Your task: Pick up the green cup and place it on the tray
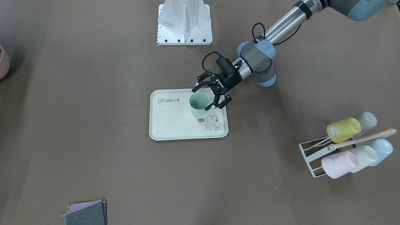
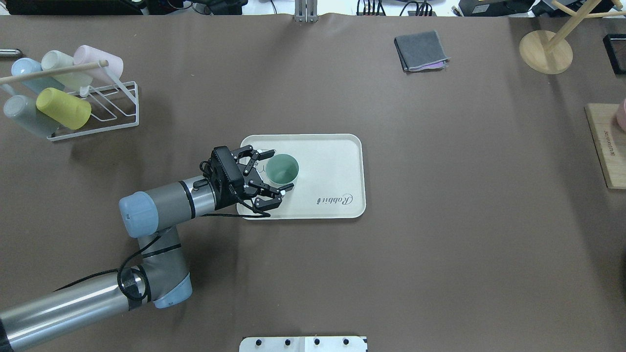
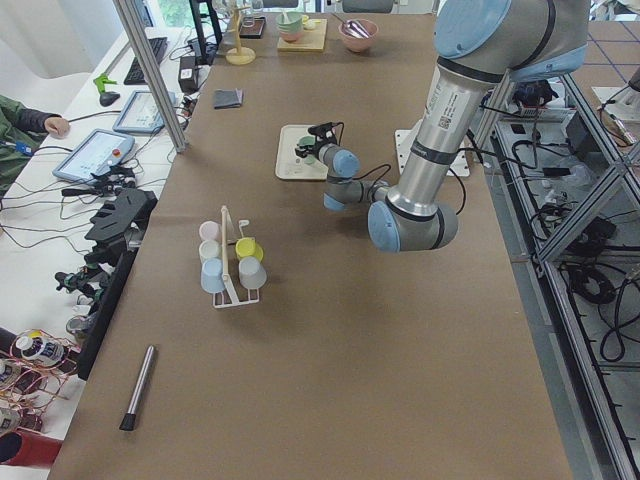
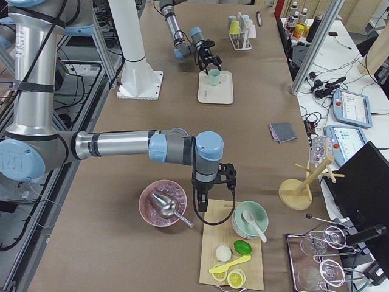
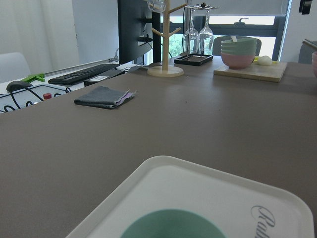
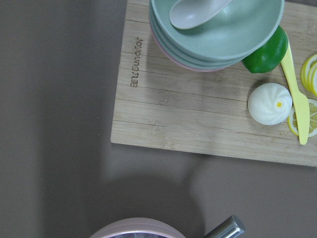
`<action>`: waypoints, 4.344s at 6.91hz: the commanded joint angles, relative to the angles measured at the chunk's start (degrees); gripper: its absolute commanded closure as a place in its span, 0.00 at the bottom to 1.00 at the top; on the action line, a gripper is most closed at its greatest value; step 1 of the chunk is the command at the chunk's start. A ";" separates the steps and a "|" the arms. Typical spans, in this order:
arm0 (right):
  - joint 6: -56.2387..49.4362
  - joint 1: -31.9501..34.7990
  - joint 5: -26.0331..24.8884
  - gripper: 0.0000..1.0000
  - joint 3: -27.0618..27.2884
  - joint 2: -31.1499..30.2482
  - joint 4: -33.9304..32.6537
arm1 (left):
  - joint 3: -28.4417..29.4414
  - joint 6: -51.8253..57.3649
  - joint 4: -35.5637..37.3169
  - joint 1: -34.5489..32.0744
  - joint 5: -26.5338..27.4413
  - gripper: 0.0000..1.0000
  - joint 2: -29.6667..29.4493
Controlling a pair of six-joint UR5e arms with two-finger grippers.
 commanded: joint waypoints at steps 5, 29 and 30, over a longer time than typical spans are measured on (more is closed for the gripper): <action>0.00 0.00 0.26 0.00 0.09 -0.09 -0.26 | -21.55 0.79 54.22 -10.89 -0.44 0.01 1.29; 0.00 0.00 2.72 0.00 0.44 -0.79 -0.53 | -22.03 31.37 109.47 -68.48 -47.55 0.01 30.47; 0.00 0.00 2.81 0.00 0.53 -0.79 -0.44 | -21.85 31.29 109.38 -68.30 -47.72 0.01 30.38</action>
